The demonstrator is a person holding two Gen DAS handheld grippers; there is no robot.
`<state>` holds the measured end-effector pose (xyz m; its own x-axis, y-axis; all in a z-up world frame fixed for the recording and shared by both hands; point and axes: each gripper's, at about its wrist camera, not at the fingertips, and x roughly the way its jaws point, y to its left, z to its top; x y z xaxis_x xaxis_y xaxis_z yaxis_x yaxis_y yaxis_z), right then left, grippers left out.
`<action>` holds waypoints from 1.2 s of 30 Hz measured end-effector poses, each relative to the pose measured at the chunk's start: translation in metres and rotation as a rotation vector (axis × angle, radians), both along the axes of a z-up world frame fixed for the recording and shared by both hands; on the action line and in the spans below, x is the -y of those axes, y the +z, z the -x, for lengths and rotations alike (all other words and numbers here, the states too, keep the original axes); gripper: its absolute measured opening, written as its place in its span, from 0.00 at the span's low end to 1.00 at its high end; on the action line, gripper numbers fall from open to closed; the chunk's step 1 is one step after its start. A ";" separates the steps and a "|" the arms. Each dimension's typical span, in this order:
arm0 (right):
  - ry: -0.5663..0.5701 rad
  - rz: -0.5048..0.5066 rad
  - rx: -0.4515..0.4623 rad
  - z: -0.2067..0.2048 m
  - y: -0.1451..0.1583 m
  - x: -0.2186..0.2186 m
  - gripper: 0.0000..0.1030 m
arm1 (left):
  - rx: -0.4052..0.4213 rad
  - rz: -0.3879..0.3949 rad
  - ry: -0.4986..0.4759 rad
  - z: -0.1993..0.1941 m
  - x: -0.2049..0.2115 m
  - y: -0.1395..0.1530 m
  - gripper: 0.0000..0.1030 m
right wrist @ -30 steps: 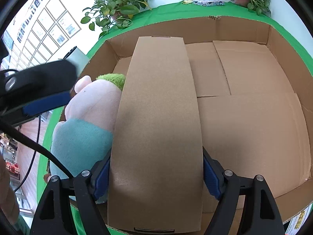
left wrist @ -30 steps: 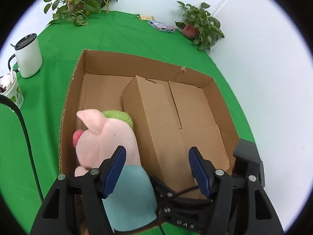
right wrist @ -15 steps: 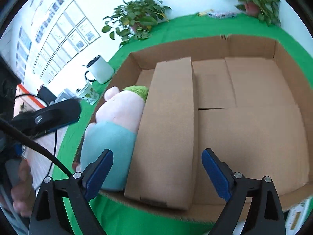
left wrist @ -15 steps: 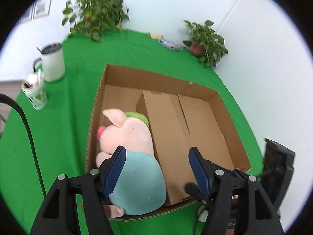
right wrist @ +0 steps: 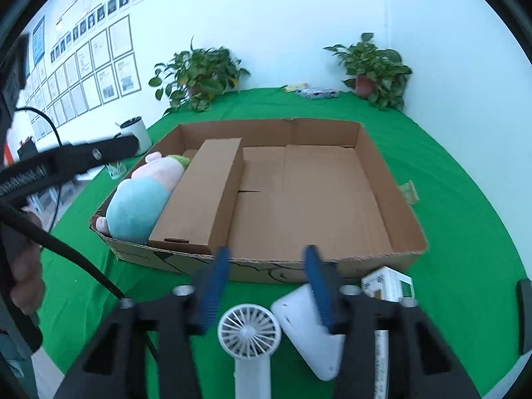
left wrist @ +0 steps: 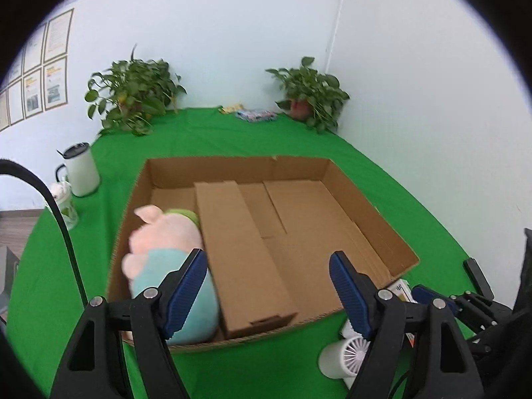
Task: Organize objects
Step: 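Move both grippers toward the white fan and white rounded device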
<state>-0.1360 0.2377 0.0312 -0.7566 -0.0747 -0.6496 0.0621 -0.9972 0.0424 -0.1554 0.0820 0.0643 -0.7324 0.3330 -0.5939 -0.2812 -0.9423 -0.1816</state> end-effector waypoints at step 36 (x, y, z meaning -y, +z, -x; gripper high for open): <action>0.009 0.126 0.077 -0.049 -0.034 -0.035 0.90 | 0.381 0.074 -0.113 0.053 -0.099 -0.094 0.73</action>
